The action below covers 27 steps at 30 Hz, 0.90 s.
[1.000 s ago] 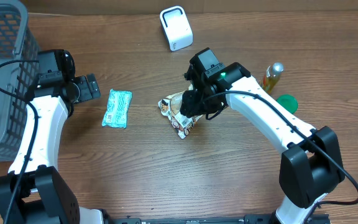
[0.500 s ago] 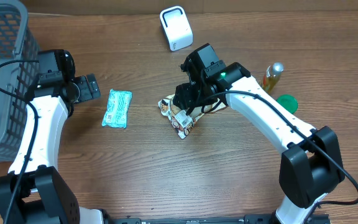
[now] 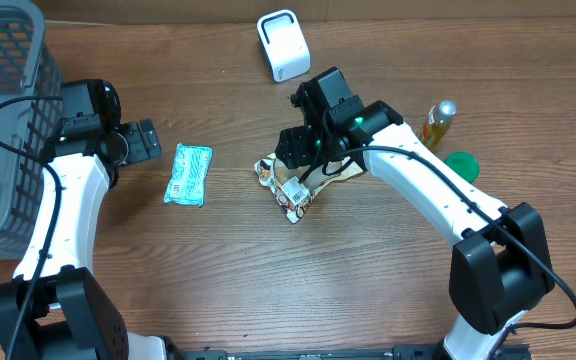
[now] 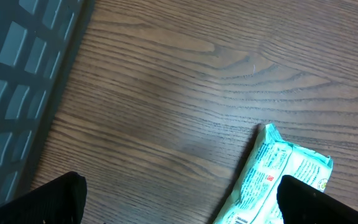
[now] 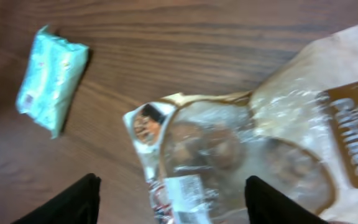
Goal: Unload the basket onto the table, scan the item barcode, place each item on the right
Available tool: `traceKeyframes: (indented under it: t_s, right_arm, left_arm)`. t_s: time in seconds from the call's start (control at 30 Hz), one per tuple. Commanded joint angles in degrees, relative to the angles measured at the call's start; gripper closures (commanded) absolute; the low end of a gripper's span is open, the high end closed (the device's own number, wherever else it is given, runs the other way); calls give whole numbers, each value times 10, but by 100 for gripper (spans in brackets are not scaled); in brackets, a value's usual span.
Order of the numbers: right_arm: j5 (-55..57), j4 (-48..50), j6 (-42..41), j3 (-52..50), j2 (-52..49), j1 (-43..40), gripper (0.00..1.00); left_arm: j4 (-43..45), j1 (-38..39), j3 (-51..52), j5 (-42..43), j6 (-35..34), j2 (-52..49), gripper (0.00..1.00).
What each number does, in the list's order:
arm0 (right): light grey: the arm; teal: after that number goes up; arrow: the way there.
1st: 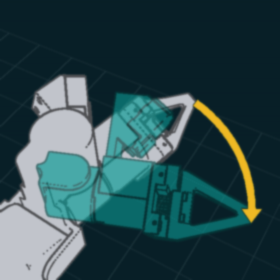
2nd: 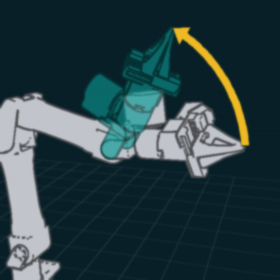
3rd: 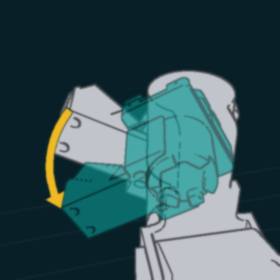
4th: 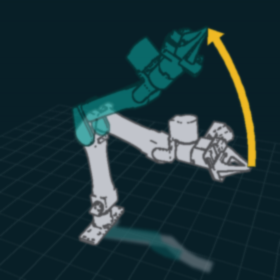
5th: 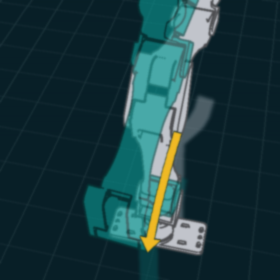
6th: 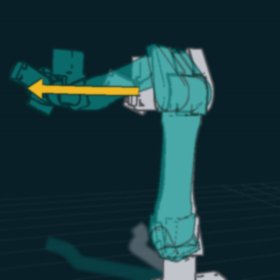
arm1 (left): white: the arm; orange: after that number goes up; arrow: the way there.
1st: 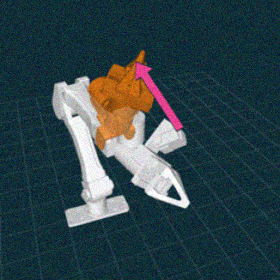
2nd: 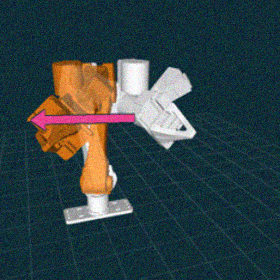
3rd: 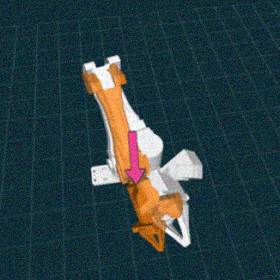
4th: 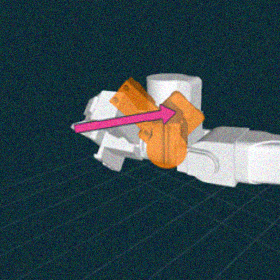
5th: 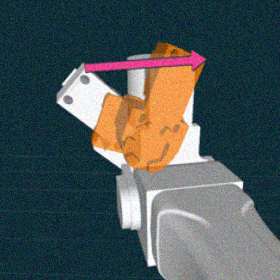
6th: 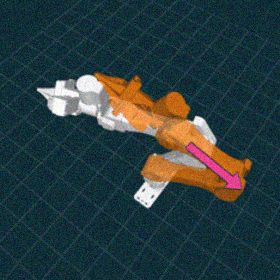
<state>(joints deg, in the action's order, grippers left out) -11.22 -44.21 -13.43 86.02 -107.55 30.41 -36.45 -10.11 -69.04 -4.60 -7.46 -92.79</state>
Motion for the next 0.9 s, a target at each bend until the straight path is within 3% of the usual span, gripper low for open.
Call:
traceKeyframes:
  t_s: [0.0,0.1,0.37,0.87]
  right_arm:
    - [59,7,0,-5,1,-2,22]
    - [59,2,0,-5,1,-2,21]
    - [59,-15,0,-5,1,-2,0]
    - [59,-9,0,-5,1,-2,0]
  left_arm:
    - [0,4,-10,-3,7,9,0]
    - [0,4,-10,-3,7,9,0]
    - [0,4,-10,-3,7,9,0]
    - [3,4,-10,-2,6,9,1]
